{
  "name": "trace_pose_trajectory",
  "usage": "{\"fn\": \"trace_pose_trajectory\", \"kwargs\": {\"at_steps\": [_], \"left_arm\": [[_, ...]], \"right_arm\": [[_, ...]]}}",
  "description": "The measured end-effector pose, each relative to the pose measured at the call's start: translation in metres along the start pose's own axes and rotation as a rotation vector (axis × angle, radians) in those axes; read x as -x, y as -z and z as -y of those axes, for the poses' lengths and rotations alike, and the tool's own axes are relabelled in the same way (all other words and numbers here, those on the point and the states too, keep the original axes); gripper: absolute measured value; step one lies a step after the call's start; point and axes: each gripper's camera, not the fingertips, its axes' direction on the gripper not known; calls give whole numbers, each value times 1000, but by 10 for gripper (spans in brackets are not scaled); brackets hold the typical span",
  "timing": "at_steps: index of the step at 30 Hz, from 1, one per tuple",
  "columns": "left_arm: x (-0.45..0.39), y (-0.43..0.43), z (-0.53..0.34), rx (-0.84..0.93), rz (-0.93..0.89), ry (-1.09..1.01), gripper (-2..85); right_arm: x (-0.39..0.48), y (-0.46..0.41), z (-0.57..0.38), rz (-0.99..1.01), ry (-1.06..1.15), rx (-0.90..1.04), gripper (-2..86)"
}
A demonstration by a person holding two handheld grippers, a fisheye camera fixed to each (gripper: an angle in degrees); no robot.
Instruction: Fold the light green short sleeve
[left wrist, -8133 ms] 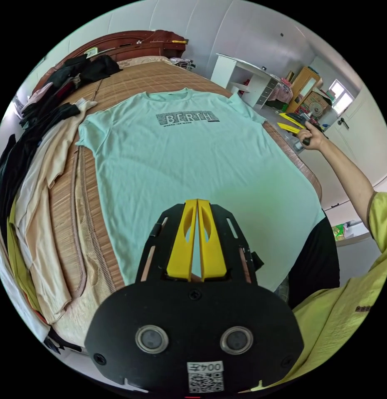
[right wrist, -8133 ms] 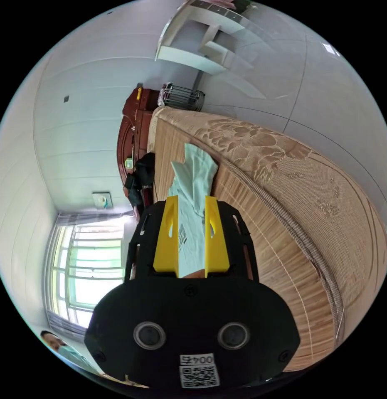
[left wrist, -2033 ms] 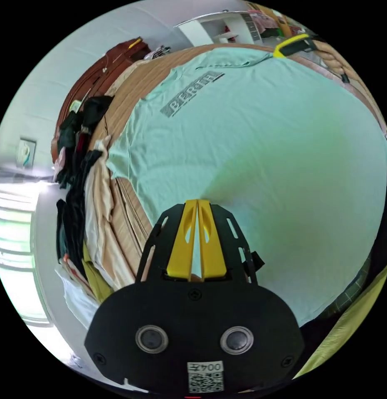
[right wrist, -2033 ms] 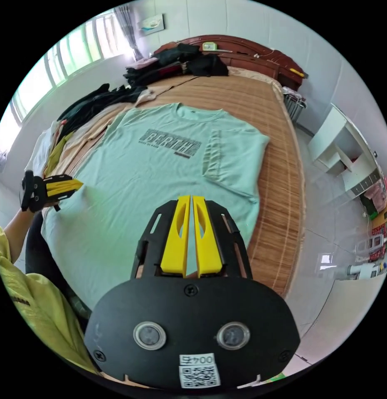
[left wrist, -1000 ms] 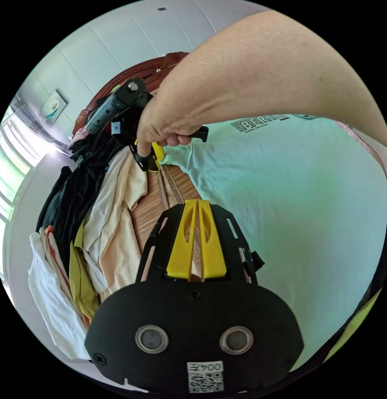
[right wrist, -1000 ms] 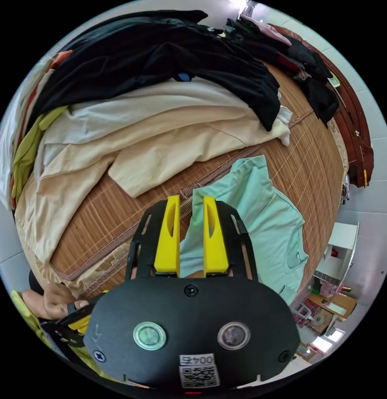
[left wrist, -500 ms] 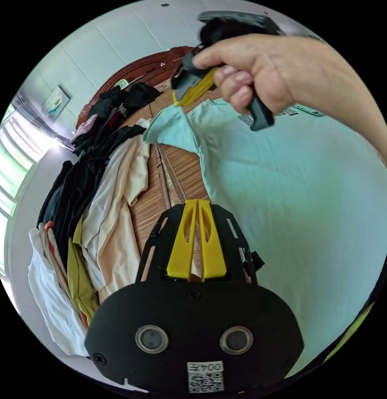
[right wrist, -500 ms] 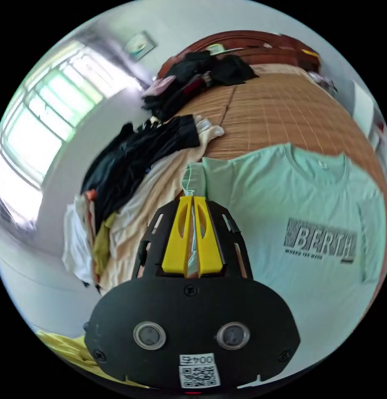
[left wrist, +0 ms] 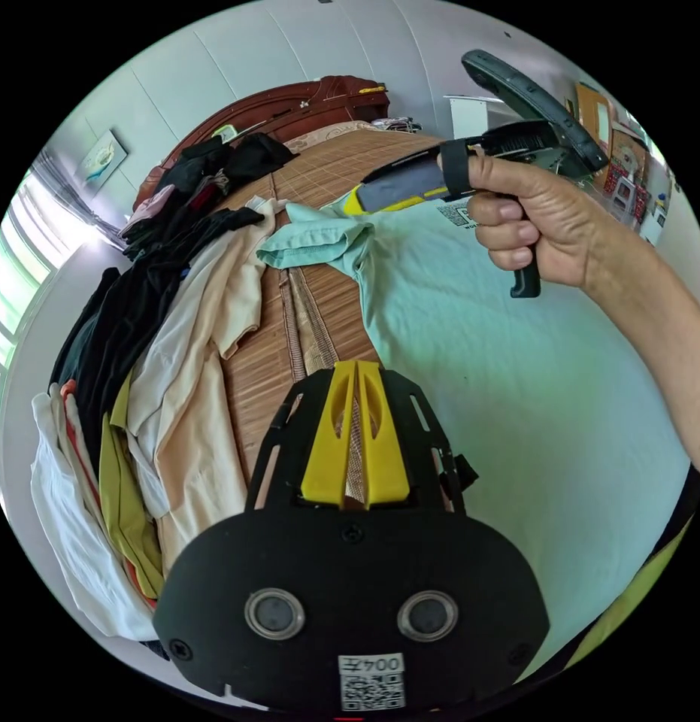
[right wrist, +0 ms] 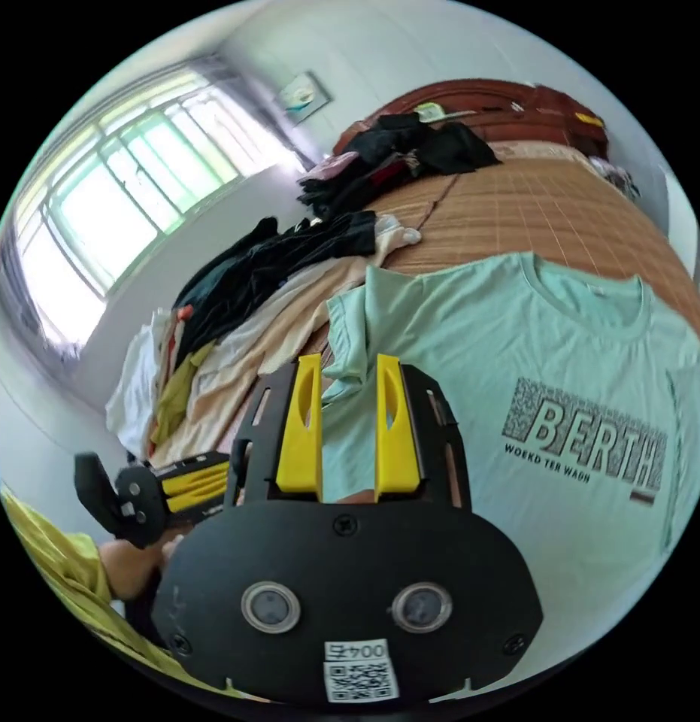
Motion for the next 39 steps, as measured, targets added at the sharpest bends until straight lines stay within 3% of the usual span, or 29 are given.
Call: {"fn": "trace_pose_trajectory", "kwargs": {"at_steps": [7, 12, 15, 18, 20, 25, 30, 39], "left_arm": [[-21, -19, -9, 19, 40, -32, 8], [-35, -24, -11, 17, 66, -69, 22], [-49, -31, -4, 13, 214, -168, 36], [-69, -76, 14, 5, 479, -466, 59], [-63, -108, 28, 32, 534, -572, 68], [-39, -169, 62, 85, 565, -677, 76], [-74, -215, 58, 90, 567, -790, 82], [-102, -263, 47, 103, 569, -713, 71]], "right_arm": [[55, -40, -27, -381, 410, 28, 113], [52, -52, -37, -437, 429, -6, 62], [28, -43, -38, -366, 318, -43, 34], [-14, -32, -38, -190, 150, -69, 31], [-38, -28, -41, -58, 75, -92, 30], [-75, -33, -53, 81, -5, -127, 30], [-92, -41, -60, 122, -22, -135, 30], [-107, -57, -66, 135, -6, -137, 28]]}}
